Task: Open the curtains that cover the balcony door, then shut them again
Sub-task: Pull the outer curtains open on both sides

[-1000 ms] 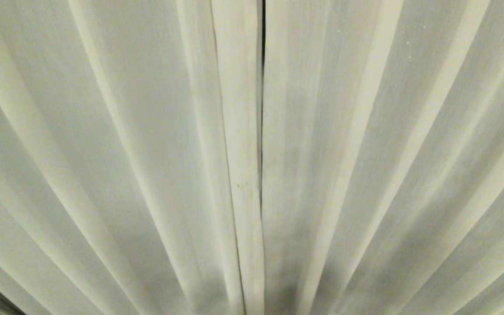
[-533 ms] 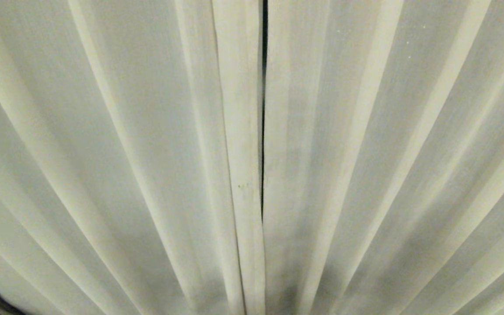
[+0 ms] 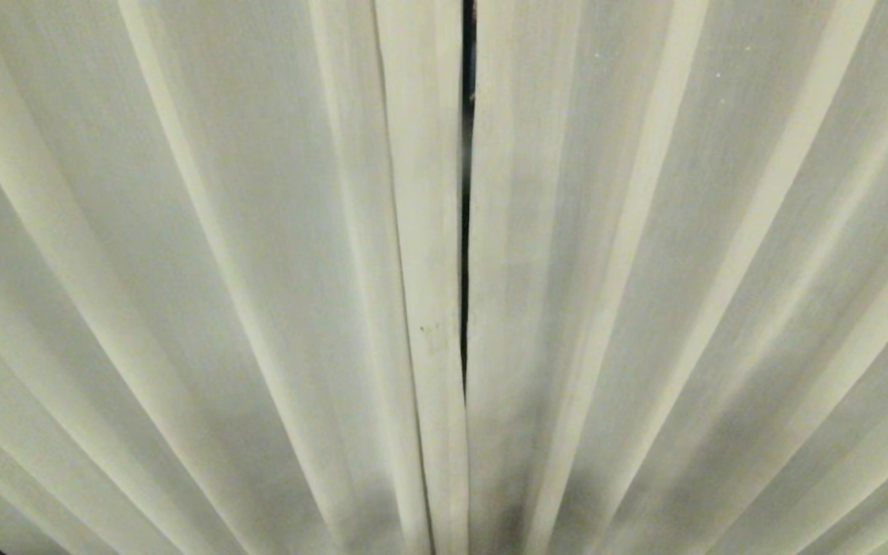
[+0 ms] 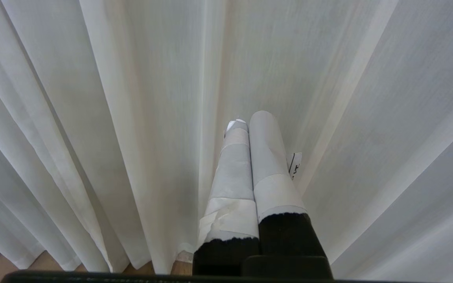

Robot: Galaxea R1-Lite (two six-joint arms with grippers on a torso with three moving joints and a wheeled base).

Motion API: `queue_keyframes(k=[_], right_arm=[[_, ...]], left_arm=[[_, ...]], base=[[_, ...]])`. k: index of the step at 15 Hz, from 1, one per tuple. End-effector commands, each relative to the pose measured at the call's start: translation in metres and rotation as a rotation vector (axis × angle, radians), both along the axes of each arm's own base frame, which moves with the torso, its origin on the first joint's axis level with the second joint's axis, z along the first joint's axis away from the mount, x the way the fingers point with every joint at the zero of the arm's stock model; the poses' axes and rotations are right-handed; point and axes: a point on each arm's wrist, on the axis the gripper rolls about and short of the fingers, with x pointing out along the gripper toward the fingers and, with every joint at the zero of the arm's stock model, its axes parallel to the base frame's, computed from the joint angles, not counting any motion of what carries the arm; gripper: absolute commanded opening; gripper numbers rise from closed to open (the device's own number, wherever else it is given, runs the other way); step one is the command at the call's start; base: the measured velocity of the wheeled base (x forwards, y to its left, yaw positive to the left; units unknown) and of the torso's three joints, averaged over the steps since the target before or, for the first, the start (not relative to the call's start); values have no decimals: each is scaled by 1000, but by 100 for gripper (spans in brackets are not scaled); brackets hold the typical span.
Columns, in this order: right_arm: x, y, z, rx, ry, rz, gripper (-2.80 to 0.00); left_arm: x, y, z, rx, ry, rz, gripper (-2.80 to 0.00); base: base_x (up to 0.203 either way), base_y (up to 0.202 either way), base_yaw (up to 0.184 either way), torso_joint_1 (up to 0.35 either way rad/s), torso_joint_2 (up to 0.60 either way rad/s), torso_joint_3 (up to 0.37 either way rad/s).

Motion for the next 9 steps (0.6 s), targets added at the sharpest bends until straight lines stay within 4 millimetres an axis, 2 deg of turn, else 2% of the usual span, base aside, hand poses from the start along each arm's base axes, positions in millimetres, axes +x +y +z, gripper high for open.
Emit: queue_keyframes(k=[1,9], right_arm=[[0,0,0,0,2,1,-280],[0,0,0,0,2,1,-280]], left_arm=[[0,0,0,1,-4,1,-280],[0,0,0,-2,-5,-1,-280]], base=[[0,0,0,0,0,0],[0,0,0,0,0,0]])
